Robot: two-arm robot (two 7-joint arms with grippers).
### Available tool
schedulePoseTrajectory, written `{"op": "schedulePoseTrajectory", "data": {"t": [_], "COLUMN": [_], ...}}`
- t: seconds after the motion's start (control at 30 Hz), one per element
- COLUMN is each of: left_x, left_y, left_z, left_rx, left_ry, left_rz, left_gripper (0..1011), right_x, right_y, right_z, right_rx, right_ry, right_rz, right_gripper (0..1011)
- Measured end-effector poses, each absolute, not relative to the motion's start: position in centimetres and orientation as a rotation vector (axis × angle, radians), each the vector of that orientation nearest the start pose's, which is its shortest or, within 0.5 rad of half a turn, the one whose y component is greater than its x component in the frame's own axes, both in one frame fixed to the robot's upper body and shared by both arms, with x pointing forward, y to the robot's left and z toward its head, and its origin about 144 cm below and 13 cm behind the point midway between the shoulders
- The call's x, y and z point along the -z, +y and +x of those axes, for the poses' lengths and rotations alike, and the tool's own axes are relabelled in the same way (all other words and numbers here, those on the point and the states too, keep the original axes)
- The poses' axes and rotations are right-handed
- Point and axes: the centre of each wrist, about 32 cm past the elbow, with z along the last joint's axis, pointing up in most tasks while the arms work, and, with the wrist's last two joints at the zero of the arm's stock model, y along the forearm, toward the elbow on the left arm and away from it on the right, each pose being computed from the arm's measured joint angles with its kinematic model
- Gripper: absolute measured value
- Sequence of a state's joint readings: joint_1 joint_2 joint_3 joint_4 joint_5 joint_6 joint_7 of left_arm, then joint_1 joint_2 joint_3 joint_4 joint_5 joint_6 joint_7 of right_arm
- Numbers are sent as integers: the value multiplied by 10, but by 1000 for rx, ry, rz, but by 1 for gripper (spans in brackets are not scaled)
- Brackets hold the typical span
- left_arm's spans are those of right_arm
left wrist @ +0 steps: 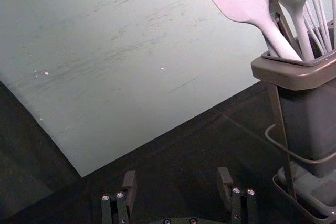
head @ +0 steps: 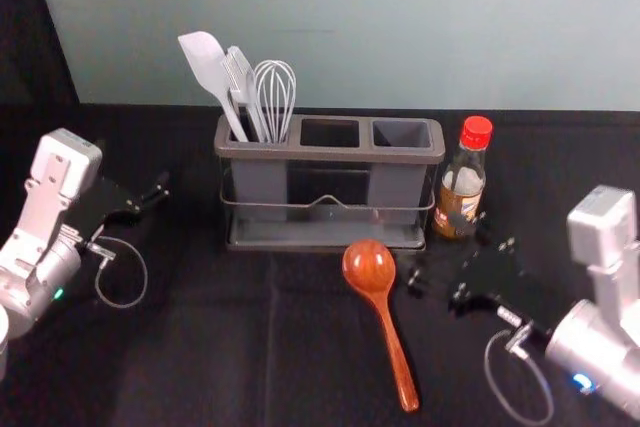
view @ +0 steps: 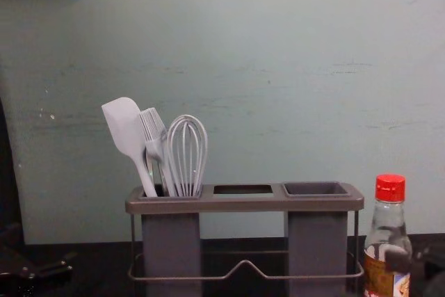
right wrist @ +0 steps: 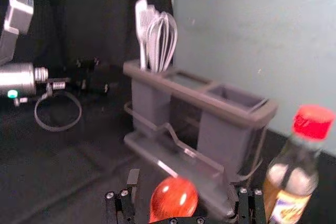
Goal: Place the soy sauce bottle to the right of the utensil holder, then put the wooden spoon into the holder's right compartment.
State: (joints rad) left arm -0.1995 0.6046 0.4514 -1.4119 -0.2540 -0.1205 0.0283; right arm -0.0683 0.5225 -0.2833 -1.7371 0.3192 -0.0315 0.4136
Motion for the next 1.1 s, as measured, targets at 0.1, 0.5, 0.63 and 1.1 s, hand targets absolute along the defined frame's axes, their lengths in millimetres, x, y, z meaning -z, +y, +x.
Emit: {"op": "schedulePoseTrajectory", "data": {"t": [0.1,0.5,0.63,1.1], "left_x": [-1140,-1140,-1140,-1140], "left_y": [310,310,310,310], "left_z": [489,489,489,489], "left_rx": [-1248,-1248,-1248,-1248], "left_ry": [-285,-285,-285,-285], "left_rz": [304,304,304,304], "left_gripper": [1005,1005,1005,1005], "right_x": [-1153,-1147,-1147,-1150], "right_y": [-265,-261,-261,-257], "right_z": [425,425,425,426], "right_rx": [813,808,808,815], "right_ry": [-70,-62,-63,-58], "right_rz": [-158,-160,-161,-203], "right_gripper": [1002,1002,1002,1002]}}
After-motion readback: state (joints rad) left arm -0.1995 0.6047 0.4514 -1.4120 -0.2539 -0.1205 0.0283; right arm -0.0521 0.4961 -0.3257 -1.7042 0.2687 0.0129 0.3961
